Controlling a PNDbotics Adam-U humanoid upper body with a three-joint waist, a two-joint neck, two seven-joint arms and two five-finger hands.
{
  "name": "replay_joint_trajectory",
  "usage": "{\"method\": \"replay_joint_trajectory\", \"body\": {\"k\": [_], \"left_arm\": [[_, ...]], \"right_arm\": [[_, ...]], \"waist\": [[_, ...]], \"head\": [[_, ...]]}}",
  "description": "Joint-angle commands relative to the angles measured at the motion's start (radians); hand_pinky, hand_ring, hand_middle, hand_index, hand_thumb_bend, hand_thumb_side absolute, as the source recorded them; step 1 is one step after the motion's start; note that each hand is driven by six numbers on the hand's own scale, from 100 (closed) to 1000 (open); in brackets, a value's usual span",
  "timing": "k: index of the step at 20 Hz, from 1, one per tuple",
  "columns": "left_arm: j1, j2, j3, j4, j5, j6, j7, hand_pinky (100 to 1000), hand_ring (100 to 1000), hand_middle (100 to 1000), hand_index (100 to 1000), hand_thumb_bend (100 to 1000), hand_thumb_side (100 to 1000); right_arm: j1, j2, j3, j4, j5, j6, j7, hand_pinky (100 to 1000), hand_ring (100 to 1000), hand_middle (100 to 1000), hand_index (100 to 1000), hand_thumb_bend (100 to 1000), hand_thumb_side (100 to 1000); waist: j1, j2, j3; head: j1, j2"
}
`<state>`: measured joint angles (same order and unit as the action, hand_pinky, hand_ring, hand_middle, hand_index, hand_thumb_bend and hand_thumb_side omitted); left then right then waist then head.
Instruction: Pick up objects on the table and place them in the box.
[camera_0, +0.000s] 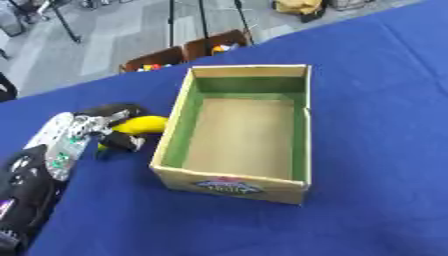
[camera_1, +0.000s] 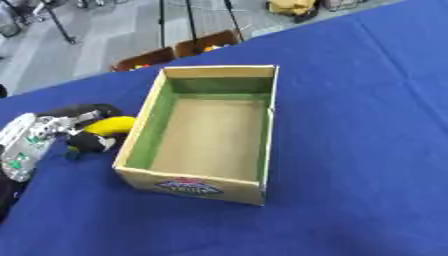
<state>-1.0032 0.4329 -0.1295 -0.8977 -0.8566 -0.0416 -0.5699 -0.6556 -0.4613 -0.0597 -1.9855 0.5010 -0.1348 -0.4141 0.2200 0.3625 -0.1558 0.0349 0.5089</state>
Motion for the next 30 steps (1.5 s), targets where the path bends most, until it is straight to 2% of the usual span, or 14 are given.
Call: {"method": "replay_joint_trajectory", "body": {"k": [1, 6, 10, 16, 17, 19, 23, 30], "left_arm": [[-0.009, 0.027, 0.009, 0.0, -0.005, 0.001, -0.004, 828, 903, 961, 1000, 100, 357], [-0.005, 0.026, 0.009, 0.005, 0.002, 0.006, 0.011, 764, 845, 928, 980, 100, 326], [-0.002, 0.024, 0.009, 0.013, 0.011, 0.012, 0.003, 770, 852, 934, 988, 100, 329], [0.005, 0.024, 0.011, 0.022, 0.007, 0.027, 0.0, 754, 838, 885, 929, 100, 336], [0.006, 0.024, 0.012, 0.022, 0.003, 0.029, 0.005, 691, 811, 866, 908, 100, 337], [0.009, 0.023, 0.014, 0.023, -0.004, 0.034, 0.02, 621, 768, 832, 878, 100, 334], [0.015, 0.022, 0.017, 0.033, -0.014, 0.044, 0.047, 588, 719, 783, 820, 100, 326], [0.025, 0.014, 0.016, 0.053, -0.032, 0.051, 0.064, 556, 682, 772, 800, 100, 294]], "right_arm": [[-0.015, -0.023, -0.001, -0.015, -0.006, 0.003, -0.004, 795, 880, 752, 925, 100, 1000], [-0.016, -0.023, -0.004, -0.015, -0.005, 0.004, -0.009, 795, 880, 752, 925, 100, 1000], [-0.017, -0.023, -0.005, -0.015, -0.005, 0.006, -0.012, 796, 879, 751, 926, 100, 1000], [-0.019, -0.022, -0.006, -0.015, -0.006, 0.007, -0.017, 796, 878, 748, 926, 100, 1000], [-0.019, -0.022, -0.006, -0.015, -0.006, 0.007, -0.017, 796, 877, 748, 926, 100, 1000], [-0.02, -0.022, -0.006, -0.015, -0.007, 0.006, -0.018, 796, 877, 748, 926, 100, 1000], [-0.022, -0.021, -0.007, -0.015, -0.008, 0.006, -0.021, 797, 875, 745, 927, 100, 1000], [-0.024, -0.022, -0.01, -0.015, -0.009, 0.006, -0.027, 797, 875, 743, 927, 100, 1000]], "waist": [[-0.009, -0.017, -0.001], [-0.01, -0.015, -0.005], [-0.009, -0.013, -0.007], [-0.008, -0.01, -0.013], [-0.008, -0.01, -0.014], [-0.008, -0.009, -0.016], [-0.007, -0.006, -0.021], [-0.005, -0.002, -0.026]], "head": [[0.005, 0.004], [0.006, 0.007], [0.006, 0.008], [0.007, 0.007], [0.008, 0.006], [0.009, 0.005], [0.011, 0.002], [0.011, -0.002]]}}
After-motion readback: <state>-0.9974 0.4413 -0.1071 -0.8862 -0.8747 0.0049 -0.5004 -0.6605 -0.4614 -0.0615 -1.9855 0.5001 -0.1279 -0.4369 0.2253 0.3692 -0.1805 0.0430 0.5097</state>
